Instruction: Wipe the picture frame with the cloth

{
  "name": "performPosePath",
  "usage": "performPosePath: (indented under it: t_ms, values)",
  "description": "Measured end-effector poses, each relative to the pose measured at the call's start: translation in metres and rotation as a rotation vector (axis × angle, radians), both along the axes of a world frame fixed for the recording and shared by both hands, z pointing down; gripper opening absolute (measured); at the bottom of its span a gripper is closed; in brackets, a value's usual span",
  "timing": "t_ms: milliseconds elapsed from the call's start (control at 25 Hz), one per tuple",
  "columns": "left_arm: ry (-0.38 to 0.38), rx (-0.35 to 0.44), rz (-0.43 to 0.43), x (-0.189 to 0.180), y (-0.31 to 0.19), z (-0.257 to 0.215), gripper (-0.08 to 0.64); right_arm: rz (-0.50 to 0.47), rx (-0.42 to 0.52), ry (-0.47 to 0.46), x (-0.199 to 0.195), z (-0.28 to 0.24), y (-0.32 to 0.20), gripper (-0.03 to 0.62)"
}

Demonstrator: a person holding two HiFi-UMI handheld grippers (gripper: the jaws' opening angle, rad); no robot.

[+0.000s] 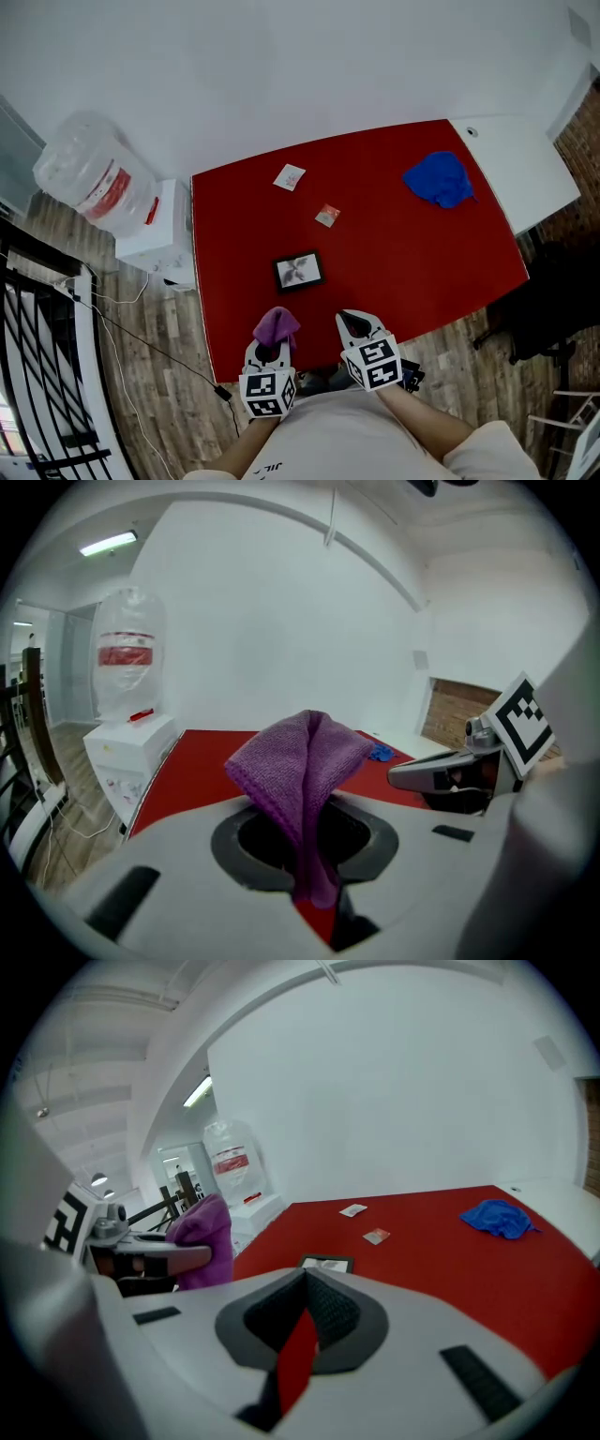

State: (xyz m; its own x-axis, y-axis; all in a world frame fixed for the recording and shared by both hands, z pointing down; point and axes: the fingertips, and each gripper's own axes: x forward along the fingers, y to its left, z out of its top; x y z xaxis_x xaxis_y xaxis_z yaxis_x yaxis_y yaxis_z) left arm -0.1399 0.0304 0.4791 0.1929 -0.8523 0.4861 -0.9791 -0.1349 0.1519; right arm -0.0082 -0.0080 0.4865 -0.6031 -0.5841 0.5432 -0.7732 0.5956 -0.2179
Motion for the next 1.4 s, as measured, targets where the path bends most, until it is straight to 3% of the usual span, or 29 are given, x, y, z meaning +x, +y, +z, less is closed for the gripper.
performPosePath:
  t_ms: [360,600,1400]
  values:
    - [0.017,0.046,-0.041,-0.012,0.009,-0.012,0.063,-0.041,0.039,0.004,-0.016,-0.017,0.014,0.005]
    - [0.002,0.062,-0.012,-0.007,0.007,-0.019,0.063,-0.058,0.035,0.008,-0.020,-0.016,0.022,0.003]
    - [-0.005,0.031,-0.023,-0.016,0.011,-0.013,0.063,-0.070,0.038,-0.003,-0.030,-0.017,0.020,0.003]
